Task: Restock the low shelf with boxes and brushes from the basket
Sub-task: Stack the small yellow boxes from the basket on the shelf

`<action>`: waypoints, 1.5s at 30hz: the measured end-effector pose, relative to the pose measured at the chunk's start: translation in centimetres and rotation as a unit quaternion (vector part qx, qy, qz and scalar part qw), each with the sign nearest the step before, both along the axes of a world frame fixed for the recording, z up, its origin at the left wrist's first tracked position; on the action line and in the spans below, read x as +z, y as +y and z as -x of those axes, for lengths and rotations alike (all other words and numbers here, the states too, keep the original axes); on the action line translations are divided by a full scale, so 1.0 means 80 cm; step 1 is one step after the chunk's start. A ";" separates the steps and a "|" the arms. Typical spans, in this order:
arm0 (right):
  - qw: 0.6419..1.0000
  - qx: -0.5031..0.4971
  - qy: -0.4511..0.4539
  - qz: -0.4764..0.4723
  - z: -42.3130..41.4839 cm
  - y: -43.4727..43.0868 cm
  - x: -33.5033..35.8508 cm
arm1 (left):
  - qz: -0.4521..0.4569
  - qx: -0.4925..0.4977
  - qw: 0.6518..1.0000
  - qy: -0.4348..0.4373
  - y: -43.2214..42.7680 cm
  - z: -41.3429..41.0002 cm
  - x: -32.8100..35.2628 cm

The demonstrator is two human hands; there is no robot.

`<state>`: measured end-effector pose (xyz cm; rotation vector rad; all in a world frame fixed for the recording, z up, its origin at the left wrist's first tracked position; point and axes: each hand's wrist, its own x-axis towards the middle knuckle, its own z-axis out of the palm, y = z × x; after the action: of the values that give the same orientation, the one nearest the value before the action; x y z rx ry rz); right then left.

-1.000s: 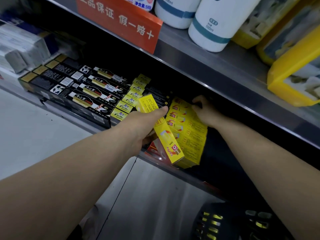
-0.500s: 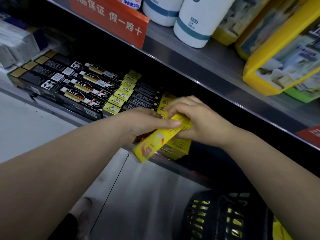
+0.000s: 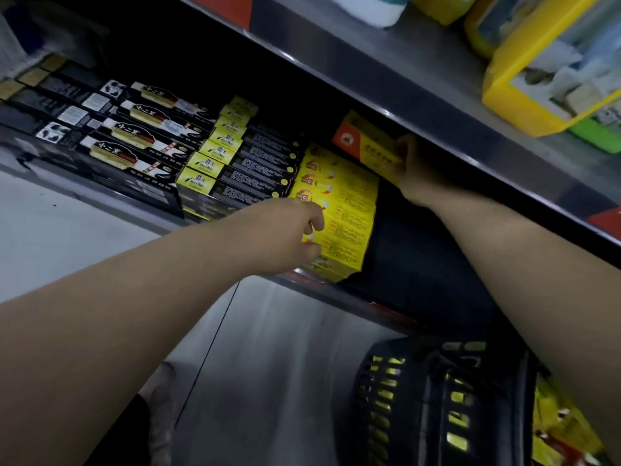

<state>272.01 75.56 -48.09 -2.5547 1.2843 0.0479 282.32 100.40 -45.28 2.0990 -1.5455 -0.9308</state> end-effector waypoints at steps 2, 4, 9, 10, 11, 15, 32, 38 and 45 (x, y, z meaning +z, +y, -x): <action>1.000 -0.001 -0.003 0.009 -0.019 -0.013 -0.017 | -0.023 -0.032 0.999 -0.024 -0.003 0.002 -0.005; 1.000 0.000 -0.021 -0.017 -0.032 -0.021 -0.034 | -0.052 -0.059 0.996 -0.046 -0.006 0.003 -0.010; 0.989 0.003 -0.064 -0.130 -0.051 -0.011 -0.059 | -0.097 -0.114 0.986 -0.078 -0.015 0.004 -0.023; 0.987 -0.003 -0.075 -0.143 -0.052 -0.009 -0.061 | -0.103 -0.116 0.985 -0.080 -0.016 0.004 -0.024; 0.985 -0.010 -0.084 -0.153 -0.052 -0.009 -0.064 | -0.107 -0.115 0.984 -0.078 -0.017 0.003 -0.025; 0.981 -0.020 -0.099 -0.168 -0.047 -0.011 -0.071 | -0.109 -0.106 0.986 -0.073 -0.021 0.001 -0.027; 0.986 0.118 -0.043 -0.112 0.099 0.113 0.130 | 0.132 -0.031 0.991 0.013 -0.028 0.086 0.059; 0.981 0.063 -0.144 -0.115 0.257 0.174 0.170 | 0.216 -0.120 0.969 0.021 -0.033 0.182 0.101; 0.991 -0.059 -0.025 -0.117 0.438 0.164 0.112 | 0.142 -0.266 0.953 -0.023 -0.031 0.288 0.103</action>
<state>236.94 88.68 -39.15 -2.2661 1.3230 0.1040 259.28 97.94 -37.03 1.5380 -2.1797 -0.7598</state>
